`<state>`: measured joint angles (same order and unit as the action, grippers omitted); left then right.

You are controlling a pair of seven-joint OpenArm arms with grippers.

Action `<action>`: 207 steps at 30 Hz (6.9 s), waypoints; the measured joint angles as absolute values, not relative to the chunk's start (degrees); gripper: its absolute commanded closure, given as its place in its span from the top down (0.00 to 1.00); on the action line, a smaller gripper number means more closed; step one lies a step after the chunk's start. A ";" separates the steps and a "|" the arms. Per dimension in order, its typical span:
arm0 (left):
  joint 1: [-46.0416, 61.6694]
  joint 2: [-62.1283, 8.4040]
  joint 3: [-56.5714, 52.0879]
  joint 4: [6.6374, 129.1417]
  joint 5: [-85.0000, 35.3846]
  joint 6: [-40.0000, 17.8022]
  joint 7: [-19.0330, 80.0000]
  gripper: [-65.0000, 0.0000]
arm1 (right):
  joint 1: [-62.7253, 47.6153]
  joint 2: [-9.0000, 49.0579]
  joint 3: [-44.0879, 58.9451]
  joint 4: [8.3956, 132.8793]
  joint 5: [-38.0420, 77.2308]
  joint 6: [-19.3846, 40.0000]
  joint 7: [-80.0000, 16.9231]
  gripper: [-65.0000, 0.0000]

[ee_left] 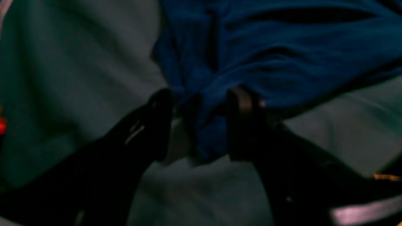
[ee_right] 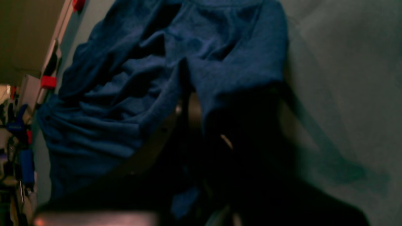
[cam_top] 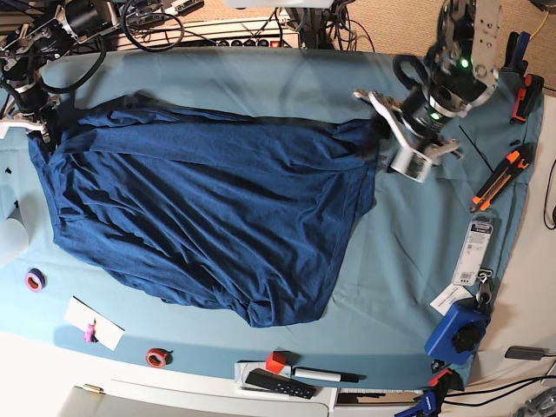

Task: Layout the t-shirt on the table in an organized manner, then fold the t-shirt properly
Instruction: 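Drag the grasped fabric with the left gripper toward the shirt edge, then pull the shirt edge taut with the left gripper away from the right gripper, then release the shirt and raise the left gripper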

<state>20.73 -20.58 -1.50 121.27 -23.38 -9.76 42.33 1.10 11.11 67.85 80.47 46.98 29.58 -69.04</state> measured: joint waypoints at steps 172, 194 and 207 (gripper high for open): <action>25.12 -18.72 -18.76 105.69 -63.24 -38.02 68.97 0.00 | -7.31 22.00 67.68 80.75 56.88 36.73 -79.07 0.00; 27.88 -20.40 -26.17 102.10 -62.50 -29.54 69.25 0.41 | -7.31 22.02 67.68 80.75 55.83 36.73 -79.50 0.00; 28.10 -18.02 -34.30 96.57 -71.26 -28.25 68.53 0.41 | -7.31 22.00 67.68 80.75 56.03 36.73 -79.70 0.00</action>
